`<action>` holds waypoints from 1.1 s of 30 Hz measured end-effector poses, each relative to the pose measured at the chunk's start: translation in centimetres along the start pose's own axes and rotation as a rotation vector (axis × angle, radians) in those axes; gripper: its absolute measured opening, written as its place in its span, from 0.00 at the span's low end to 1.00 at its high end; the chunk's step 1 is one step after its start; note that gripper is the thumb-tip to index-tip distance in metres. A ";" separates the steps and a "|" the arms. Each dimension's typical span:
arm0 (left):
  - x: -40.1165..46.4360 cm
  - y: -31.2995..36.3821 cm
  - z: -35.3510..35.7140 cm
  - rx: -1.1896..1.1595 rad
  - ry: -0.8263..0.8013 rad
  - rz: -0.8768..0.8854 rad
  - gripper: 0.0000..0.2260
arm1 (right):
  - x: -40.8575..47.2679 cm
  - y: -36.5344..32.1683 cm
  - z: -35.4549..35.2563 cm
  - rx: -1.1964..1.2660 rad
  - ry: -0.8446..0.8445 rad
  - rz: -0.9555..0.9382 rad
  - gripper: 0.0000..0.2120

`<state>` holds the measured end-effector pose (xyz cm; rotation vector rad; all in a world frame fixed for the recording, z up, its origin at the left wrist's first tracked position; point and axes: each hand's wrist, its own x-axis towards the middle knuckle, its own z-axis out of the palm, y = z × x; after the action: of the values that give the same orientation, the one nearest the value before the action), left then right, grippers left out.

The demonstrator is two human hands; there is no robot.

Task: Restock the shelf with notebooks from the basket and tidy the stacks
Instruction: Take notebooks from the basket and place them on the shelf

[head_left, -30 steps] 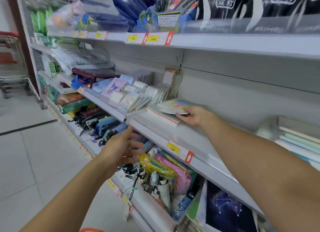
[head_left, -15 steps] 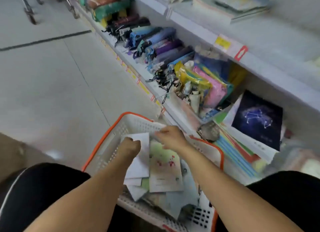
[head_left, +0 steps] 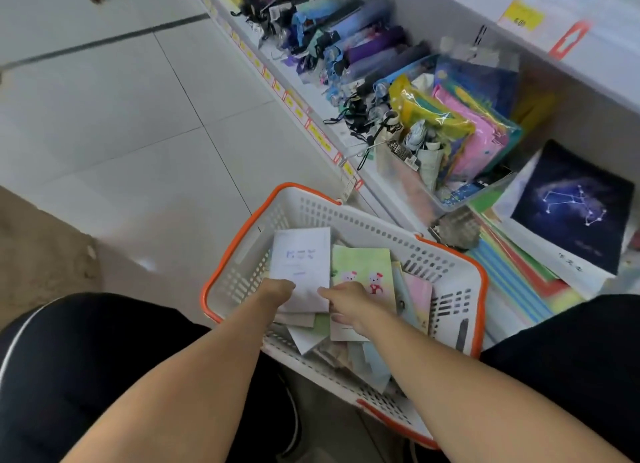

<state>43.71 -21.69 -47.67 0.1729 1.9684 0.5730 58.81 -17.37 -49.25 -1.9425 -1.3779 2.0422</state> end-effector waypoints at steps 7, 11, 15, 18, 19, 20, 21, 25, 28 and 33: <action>0.5 -0.1 -1.5 -0.285 -0.109 -0.045 0.12 | -0.4 -0.9 -1.0 0.153 -0.102 0.016 0.09; -0.7 1.5 -1.4 -0.377 -0.270 0.116 0.11 | 0.5 -0.5 -5.0 -0.032 0.232 -0.142 0.14; -1.2 2.1 -1.1 -0.377 -0.129 0.258 0.13 | 1.5 1.6 -7.3 -0.158 0.441 0.031 0.41; -1.6 1.8 -1.3 -0.342 -0.081 0.315 0.11 | 1.3 4.3 -7.0 -0.109 0.357 0.126 0.49; -1.5 1.7 -1.3 -0.330 -0.074 0.342 0.11 | 1.4 5.3 -6.9 -0.089 0.372 0.119 0.47; -1.8 1.6 -1.5 -0.312 -0.057 0.370 0.11 | 1.2 5.8 -6.7 -0.068 0.373 0.116 0.44; -2.1 1.6 -1.6 -0.292 -0.034 0.405 0.11 | 0.9 6.0 -6.5 -0.047 0.367 0.123 0.40; -2.6 1.7 -2.4 -0.152 0.038 0.591 0.12 | 0.3 5.4 -6.8 -0.043 0.296 0.142 0.22; -3.2 2.1 -2.9 0.018 0.152 0.668 0.15 | -1.0 2.4 -7.5 -0.074 0.233 0.036 0.17; -5.0 3.8 -3.3 0.270 0.301 0.882 0.15 | -6.6 -5.5 -11.1 -0.235 0.141 -0.203 0.13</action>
<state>42.65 -21.22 -40.66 1.2219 2.2043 0.9202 66.32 -11.31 -39.12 -1.8899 -1.7659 1.6885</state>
